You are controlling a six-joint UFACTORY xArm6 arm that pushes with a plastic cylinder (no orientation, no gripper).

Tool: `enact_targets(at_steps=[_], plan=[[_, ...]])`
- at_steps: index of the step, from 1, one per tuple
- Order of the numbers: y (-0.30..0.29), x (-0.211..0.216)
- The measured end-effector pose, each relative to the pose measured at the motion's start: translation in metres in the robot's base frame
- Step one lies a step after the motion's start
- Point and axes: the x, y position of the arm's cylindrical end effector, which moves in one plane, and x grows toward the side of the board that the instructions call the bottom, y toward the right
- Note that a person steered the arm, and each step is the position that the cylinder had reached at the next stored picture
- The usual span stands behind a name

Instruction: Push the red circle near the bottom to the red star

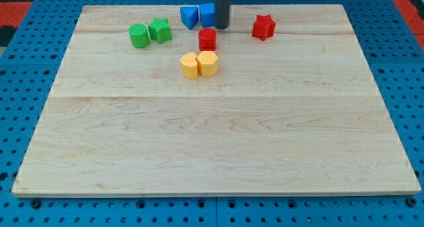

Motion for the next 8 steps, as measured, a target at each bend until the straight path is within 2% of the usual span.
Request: enact_targets(at_steps=[6,8], plan=[[-0.059,0.044],[0.019,0.040]])
